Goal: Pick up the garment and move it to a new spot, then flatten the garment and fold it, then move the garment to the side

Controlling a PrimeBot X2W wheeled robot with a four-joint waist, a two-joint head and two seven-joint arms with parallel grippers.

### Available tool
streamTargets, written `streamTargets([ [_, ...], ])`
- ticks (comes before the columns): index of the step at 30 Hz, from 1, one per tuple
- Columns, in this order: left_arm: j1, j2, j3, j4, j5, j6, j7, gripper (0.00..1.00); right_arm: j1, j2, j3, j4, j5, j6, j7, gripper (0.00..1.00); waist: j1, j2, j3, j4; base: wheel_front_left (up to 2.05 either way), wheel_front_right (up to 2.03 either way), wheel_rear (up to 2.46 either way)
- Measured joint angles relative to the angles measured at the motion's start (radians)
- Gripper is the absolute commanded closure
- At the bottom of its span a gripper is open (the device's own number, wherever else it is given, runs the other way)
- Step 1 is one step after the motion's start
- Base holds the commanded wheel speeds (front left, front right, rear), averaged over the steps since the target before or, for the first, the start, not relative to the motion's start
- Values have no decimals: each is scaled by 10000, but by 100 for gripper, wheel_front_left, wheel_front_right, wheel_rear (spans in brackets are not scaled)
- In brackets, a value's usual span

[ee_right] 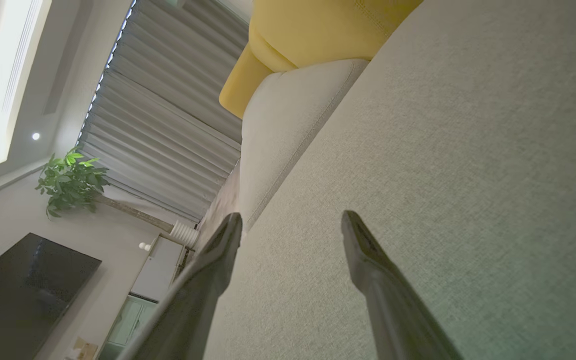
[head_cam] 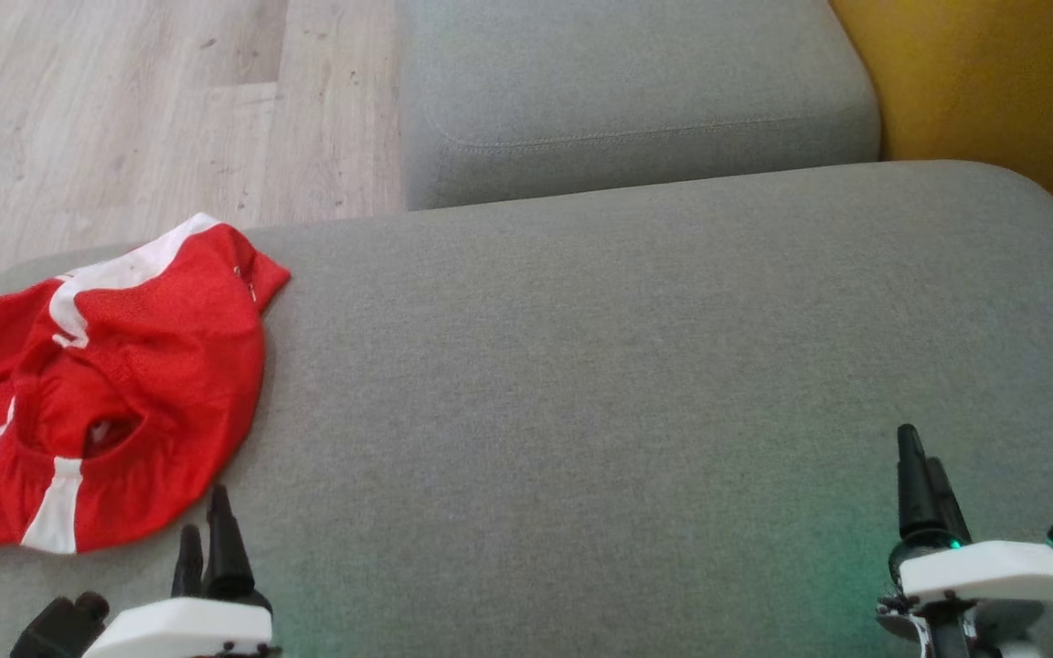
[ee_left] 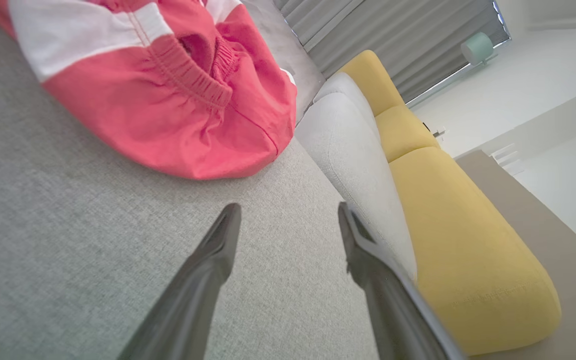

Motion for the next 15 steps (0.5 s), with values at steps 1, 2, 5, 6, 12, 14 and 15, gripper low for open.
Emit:
streamTargets([
  [1, 7, 0, -10, 0, 121, 33, -63, 0, -3, 0, 10, 0, -123, 0, -12, 0, 0, 0, -13, -9, 0, 0, 0],
  [2, 11, 0, -25, -12, 251, 38, -81, 0, -3, 0, 27, 0, -247, 0, -86, 0, 0, 0, -26, -18, 0, 0, 0],
  [5, 22, 0, -44, -119, 644, 132, -161, 0, -3, 0, 100, -6, -669, 0, -182, 0, 0, 0, -63, -42, 0, 0, 0],
  [6, 26, 2, -56, -148, 740, 165, -176, 0, -3, 0, 121, -8, -805, 0, -192, 0, 0, 0, -78, -51, 0, 0, 0],
  [12, 71, 4, -224, -171, 1394, 205, -362, 0, -3, -2, 205, -13, -1482, 0, -387, 0, 0, 0, -175, -91, 0, 0, 0],
  [14, 89, 4, -293, -146, 1620, 209, -433, 0, -2, -2, 244, -19, -1707, 0, -449, 0, 0, 0, -207, -102, 0, 0, 0],
  [15, 94, 4, -316, -117, 1726, 224, -441, 0, -2, -2, 263, -27, -1831, 0, -476, 0, 0, 0, -222, -108, 0, 0, 0],
])
